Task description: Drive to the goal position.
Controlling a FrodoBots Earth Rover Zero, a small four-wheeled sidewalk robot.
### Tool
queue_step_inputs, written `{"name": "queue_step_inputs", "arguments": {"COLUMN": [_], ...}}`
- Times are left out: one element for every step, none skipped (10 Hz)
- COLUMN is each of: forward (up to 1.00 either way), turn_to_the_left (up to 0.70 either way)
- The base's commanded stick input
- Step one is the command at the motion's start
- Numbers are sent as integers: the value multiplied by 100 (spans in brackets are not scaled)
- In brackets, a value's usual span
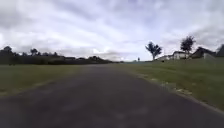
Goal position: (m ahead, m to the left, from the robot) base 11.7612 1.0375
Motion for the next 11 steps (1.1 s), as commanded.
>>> {"name": "queue_step_inputs", "arguments": {"forward": [70, 70, 70, 70, 70, 70, 70, 70, 70, 70, 70], "turn_to_the_left": [0, 0, 0, 0, 0, 0, 0, 0, 0, 0, 0]}}
